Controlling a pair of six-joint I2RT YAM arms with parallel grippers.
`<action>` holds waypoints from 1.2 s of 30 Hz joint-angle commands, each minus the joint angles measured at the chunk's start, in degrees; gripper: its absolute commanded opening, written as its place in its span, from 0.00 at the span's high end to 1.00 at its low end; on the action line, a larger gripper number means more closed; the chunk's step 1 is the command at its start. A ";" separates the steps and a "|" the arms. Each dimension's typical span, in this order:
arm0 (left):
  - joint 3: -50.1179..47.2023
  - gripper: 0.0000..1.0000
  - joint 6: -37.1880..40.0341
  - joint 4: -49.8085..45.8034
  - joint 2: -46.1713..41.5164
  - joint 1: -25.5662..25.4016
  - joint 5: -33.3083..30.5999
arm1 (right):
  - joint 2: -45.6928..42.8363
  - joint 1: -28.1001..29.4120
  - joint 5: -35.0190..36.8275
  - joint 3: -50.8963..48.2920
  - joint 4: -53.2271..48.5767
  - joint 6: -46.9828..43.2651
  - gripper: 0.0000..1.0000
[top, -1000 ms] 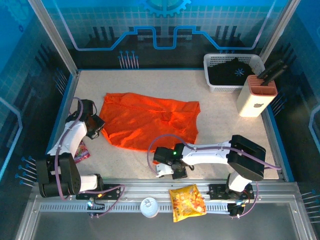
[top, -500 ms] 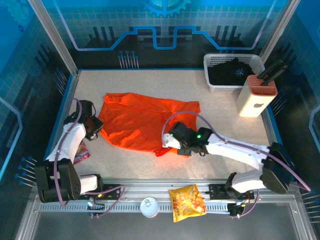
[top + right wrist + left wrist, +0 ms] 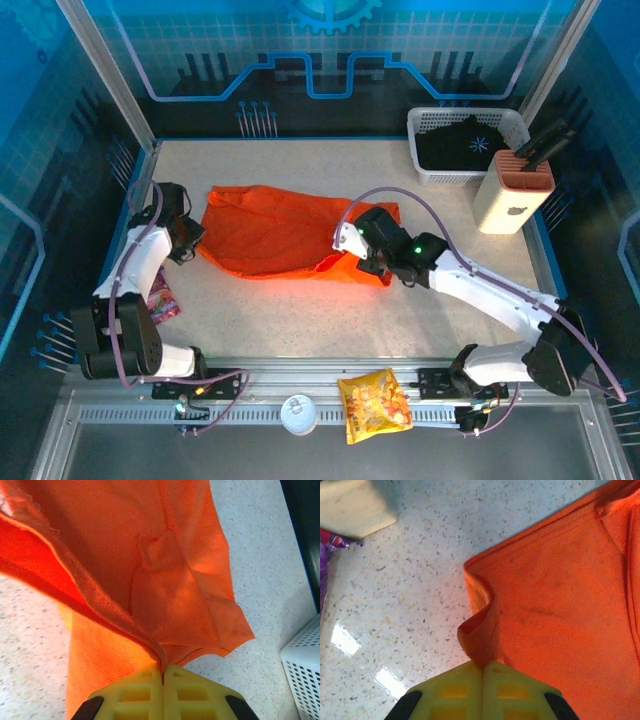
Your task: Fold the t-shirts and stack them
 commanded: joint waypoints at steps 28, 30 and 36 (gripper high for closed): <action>17.27 1.00 -0.82 1.84 26.10 -2.46 -7.98 | 28.67 -11.49 12.01 10.90 12.44 15.15 1.00; 17.75 1.00 -0.77 1.71 26.59 -2.55 -8.24 | 28.69 -12.49 12.06 11.18 12.76 14.41 1.00; 18.25 1.00 -0.94 1.73 28.91 -2.73 -8.63 | 29.42 -15.81 10.65 12.04 14.05 13.17 1.00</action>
